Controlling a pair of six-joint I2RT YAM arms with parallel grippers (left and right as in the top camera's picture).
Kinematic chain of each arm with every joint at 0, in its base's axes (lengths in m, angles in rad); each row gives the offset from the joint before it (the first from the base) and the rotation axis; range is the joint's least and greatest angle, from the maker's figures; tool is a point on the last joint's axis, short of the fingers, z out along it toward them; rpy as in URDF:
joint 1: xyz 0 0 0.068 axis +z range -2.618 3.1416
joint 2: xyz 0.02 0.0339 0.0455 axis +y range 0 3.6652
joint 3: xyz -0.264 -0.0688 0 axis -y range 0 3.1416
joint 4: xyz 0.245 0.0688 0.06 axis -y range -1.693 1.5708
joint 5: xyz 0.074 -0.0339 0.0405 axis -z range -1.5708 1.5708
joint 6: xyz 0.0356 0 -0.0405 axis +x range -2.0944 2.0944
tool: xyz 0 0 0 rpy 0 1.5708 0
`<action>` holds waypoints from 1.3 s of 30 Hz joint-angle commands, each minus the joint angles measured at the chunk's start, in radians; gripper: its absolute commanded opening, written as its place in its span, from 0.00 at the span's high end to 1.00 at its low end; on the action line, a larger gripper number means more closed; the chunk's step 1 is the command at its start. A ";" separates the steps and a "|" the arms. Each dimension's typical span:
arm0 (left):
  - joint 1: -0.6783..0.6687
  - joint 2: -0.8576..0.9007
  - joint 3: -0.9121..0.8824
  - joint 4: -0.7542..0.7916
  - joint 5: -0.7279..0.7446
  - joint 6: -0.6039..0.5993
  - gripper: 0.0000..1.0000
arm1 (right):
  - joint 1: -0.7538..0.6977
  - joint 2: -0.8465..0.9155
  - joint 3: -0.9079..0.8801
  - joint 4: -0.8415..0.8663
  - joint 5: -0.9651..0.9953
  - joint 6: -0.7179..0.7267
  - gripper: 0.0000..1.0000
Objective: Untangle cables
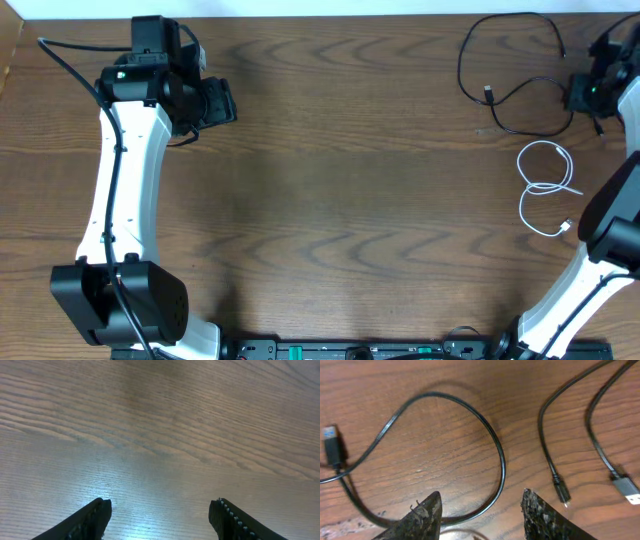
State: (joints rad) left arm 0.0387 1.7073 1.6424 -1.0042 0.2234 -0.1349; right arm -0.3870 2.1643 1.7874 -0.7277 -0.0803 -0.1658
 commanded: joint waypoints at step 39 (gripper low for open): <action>-0.011 0.006 -0.004 -0.005 0.001 -0.009 0.31 | -0.025 0.276 0.164 0.021 -0.113 0.174 0.96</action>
State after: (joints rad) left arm 0.0338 1.7077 1.6424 -1.0061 0.2237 -0.1352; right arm -0.4057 2.4153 1.9469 -0.6926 -0.1638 -0.0277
